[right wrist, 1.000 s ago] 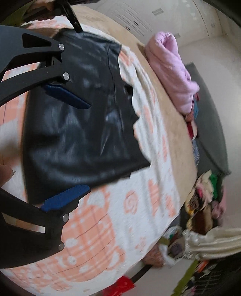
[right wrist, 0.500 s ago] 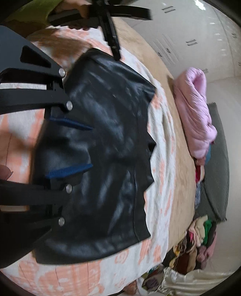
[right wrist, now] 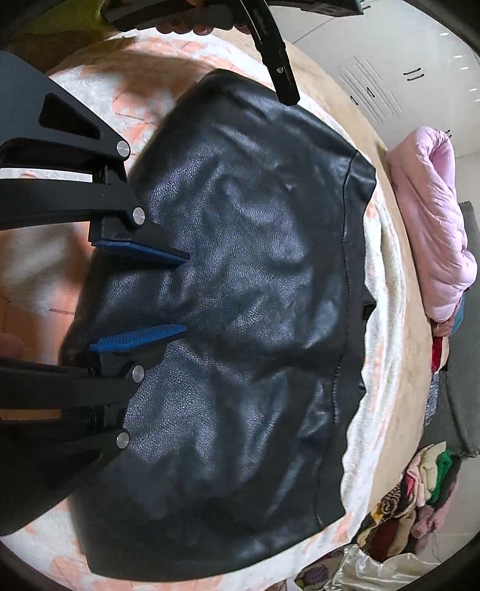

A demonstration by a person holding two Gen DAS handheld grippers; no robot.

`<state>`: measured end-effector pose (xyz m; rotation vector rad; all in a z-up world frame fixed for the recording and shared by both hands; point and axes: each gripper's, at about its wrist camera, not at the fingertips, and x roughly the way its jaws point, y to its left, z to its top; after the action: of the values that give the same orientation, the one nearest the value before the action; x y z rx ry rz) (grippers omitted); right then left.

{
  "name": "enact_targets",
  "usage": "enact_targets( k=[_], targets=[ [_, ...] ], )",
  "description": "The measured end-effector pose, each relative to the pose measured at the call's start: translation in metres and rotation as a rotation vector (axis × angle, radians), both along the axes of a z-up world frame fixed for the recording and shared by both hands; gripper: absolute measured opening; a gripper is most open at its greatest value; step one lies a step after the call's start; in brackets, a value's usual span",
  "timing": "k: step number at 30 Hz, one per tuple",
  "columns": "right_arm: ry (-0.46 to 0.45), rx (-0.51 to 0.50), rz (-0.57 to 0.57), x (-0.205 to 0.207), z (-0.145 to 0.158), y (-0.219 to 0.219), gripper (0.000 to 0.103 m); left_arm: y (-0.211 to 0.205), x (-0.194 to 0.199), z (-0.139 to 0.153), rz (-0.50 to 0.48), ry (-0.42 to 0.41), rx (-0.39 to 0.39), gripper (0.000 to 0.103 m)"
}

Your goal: Fold large clothes

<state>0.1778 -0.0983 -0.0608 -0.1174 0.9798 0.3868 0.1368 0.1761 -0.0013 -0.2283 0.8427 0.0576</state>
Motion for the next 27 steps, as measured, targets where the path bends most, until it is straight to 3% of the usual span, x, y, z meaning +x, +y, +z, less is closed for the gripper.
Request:
enact_targets(
  k=[8, 13, 21, 27],
  targets=[
    [0.013, 0.038, -0.012, 0.002, -0.004, -0.004, 0.034, -0.01, 0.026, -0.009, -0.021, 0.049, 0.039, 0.093],
    [-0.007, 0.088, -0.023, 0.011, 0.017, -0.013, 0.034, -0.004, 0.052, -0.008, -0.022, 0.061, 0.087, 0.093],
    [-0.034, 0.09, -0.099, 0.076, 0.04, -0.006, 0.034, 0.016, 0.08, -0.003, -0.019, 0.058, 0.043, 0.093],
    [0.003, 0.056, -0.147, 0.124, 0.024, 0.008, 0.033, 0.024, 0.091, -0.009, -0.025, 0.074, 0.02, 0.093]
  ],
)
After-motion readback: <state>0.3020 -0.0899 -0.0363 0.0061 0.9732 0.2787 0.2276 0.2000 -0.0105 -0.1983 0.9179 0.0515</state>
